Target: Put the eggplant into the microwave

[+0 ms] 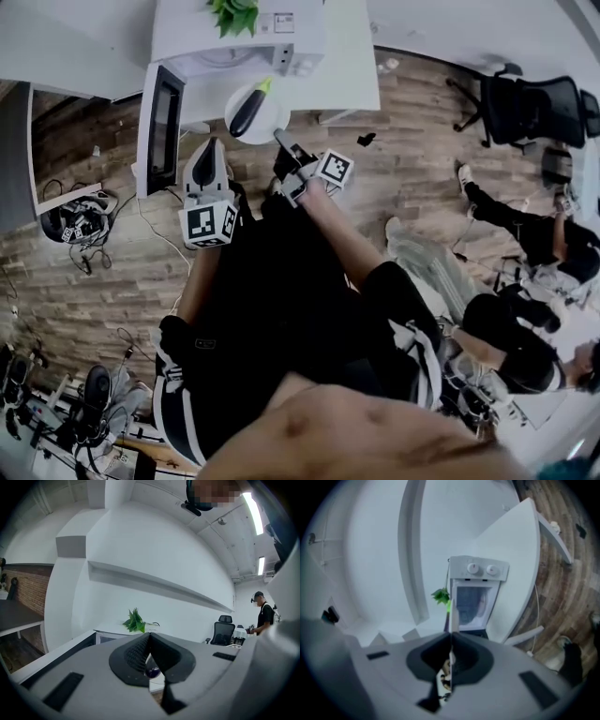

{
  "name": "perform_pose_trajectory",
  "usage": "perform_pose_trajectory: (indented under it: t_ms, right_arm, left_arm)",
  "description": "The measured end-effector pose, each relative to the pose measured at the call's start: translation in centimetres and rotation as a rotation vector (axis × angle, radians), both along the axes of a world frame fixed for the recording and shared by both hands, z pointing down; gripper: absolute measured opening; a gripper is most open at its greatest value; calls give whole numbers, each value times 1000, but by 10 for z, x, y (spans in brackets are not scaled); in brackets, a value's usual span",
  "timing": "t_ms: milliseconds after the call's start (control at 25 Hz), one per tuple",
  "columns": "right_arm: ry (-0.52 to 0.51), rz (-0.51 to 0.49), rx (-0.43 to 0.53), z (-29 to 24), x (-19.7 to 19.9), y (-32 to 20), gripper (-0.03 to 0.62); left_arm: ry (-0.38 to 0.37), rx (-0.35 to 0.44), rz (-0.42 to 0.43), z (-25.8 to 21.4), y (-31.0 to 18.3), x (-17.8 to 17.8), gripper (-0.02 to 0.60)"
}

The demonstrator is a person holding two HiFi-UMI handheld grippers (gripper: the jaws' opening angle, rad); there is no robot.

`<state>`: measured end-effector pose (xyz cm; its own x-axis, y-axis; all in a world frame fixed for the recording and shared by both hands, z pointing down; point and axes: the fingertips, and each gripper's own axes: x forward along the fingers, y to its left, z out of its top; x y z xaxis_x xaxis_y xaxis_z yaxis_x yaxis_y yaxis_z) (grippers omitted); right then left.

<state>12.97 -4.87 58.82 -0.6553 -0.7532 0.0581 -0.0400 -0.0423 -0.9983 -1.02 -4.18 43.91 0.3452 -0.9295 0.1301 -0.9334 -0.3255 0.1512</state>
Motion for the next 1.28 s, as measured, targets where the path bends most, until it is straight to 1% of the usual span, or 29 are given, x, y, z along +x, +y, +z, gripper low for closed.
perform_pose_trajectory:
  t_ms: [200,360,720,1120,1280]
  right_arm:
    - [-16,38,7,5,-7,-10,37]
    - [-19,75,-11,18,-14,-16,37]
    - [-22,119,-6,36,-32,-40,37]
    - [-28,122,7,42,-47,-71,37]
    - [-16,117,5,51,-49,-79,37]
  left_arm:
    - [-2,17,68,-5,-20,-3,32]
    - [-4,17,117,-8,-36,-8,32]
    - [-1,30,179,-7,-63,-16,32]
    - [1,32,186,-8,-70,-21,32]
    - [9,17,179,-3,-68,-23,32]
